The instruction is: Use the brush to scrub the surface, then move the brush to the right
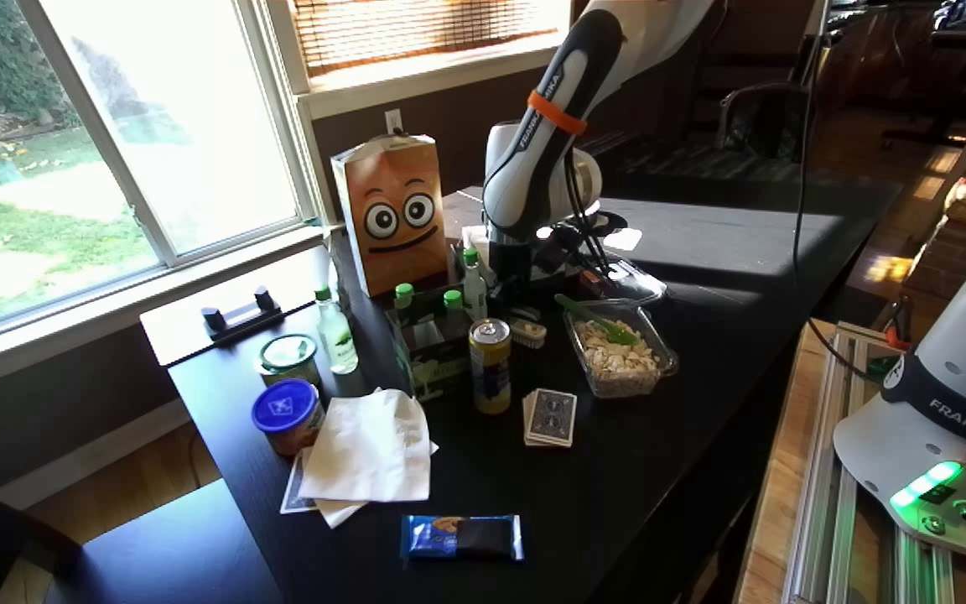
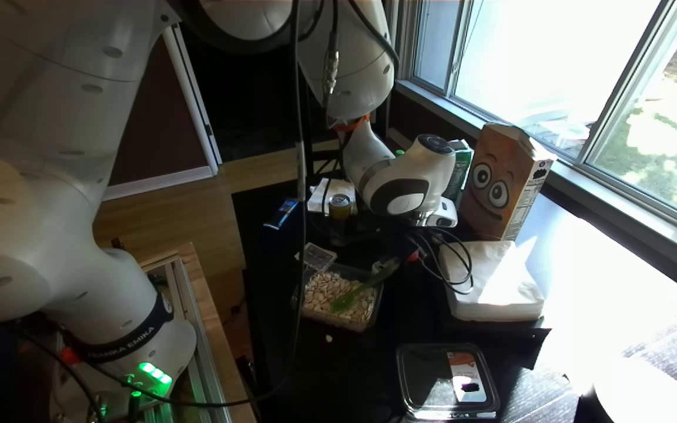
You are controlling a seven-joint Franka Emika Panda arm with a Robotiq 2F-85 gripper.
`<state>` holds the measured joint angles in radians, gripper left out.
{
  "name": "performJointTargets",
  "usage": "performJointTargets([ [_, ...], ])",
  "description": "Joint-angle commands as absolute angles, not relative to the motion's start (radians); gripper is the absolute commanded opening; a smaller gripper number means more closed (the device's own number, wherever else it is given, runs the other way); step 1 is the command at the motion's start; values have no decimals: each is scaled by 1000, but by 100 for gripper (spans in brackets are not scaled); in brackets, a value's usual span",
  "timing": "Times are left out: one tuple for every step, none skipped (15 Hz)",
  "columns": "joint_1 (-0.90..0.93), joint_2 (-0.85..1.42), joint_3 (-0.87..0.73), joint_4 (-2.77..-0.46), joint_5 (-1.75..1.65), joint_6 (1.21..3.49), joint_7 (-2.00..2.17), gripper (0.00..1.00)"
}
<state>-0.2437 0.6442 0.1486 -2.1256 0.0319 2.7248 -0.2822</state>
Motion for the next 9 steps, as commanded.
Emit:
performJointTargets([
  [-332, 531, 199, -2253, 106, 2783, -369, 16],
  [-367, 503, 224, -2282, 130, 2804, -402, 16],
  [-405, 479, 254, -2307, 162, 2835, -432, 16],
  [-465, 452, 311, -2335, 214, 2873, -481, 16],
  [-529, 429, 379, -2358, 269, 2901, -539, 16],
  [-609, 406, 467, -2380, 336, 2934, -607, 16],
  [-675, 388, 538, -2395, 396, 2970, -652, 16],
  [-730, 369, 596, -2410, 444, 3011, -676, 16],
  [-775, 344, 634, -2431, 475, 3057, -676, 16],
])
